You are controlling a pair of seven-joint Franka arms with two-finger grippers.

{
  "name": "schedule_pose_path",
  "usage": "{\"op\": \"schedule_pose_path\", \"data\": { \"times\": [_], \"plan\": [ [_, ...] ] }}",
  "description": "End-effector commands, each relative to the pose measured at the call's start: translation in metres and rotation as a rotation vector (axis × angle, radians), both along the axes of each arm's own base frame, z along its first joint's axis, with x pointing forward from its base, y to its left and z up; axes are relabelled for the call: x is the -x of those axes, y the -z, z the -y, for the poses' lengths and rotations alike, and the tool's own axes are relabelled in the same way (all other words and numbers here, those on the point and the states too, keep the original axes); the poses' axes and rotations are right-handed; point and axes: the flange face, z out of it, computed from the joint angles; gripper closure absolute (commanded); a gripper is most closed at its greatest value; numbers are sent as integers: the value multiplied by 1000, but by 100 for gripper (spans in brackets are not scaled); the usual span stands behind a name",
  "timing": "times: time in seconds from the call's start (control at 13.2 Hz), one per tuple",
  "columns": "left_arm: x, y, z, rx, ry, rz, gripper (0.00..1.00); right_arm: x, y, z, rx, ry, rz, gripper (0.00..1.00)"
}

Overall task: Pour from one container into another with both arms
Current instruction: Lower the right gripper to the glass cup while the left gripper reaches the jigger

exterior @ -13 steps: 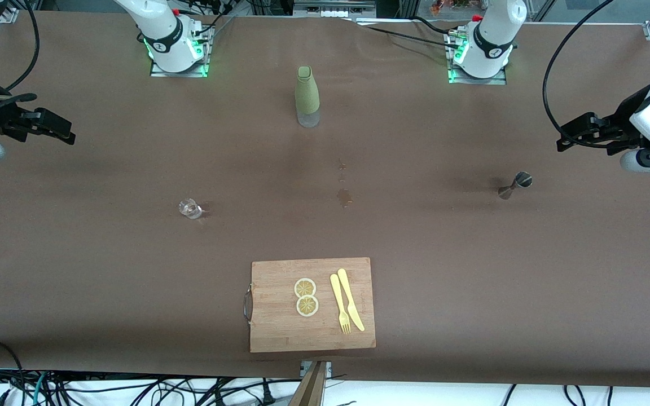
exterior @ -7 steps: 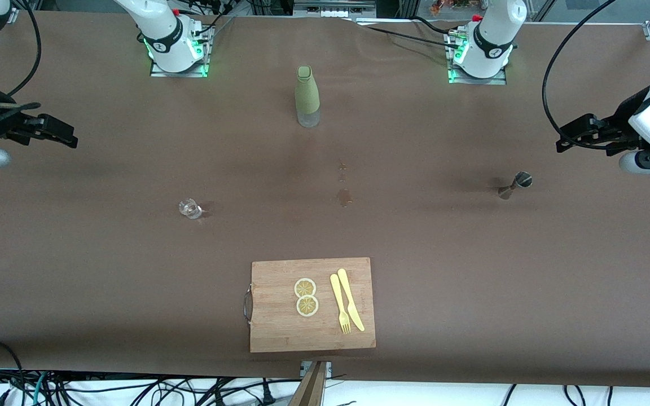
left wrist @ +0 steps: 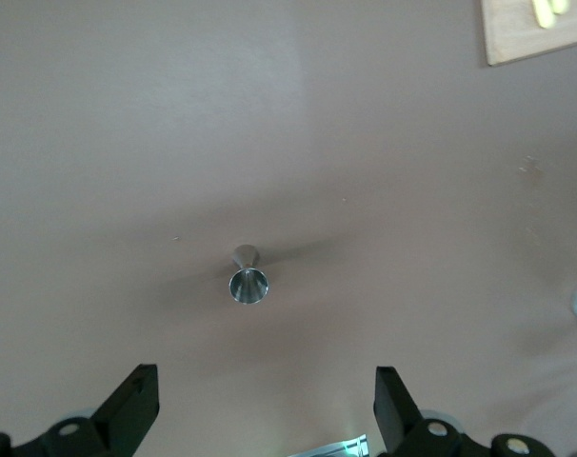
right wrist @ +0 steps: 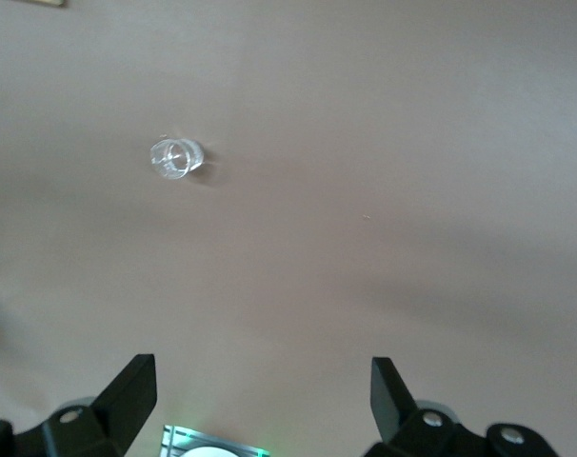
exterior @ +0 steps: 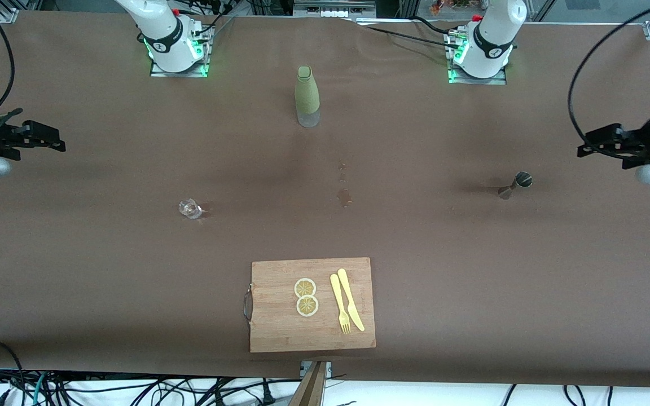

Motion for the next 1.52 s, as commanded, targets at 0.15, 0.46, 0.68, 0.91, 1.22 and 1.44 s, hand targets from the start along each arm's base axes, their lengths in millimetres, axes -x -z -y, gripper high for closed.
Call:
{"op": "schedule_pose_path", "data": {
  "times": [0.15,0.46,0.68,0.91,1.22,1.44],
  "plan": [
    [14,77,-96,331,241,42,0,-4,36,52,-279,-245,-17,0],
    [54,176,-148,691,425,165,0,-12,105,83,-445,-492,45,0],
    [79,253,-158,886,562,355,0,-19,173,101,-640,-594,142,0],
    [82,323,-160,998,688,589,0,-29,223,103,-720,-704,285,0],
    [103,381,-185,1035,807,846,0,-16,313,86,-840,-738,514,0],
    [113,395,-196,1028,913,1004,0,-15,367,66,-946,-775,646,1]
  ]
}}
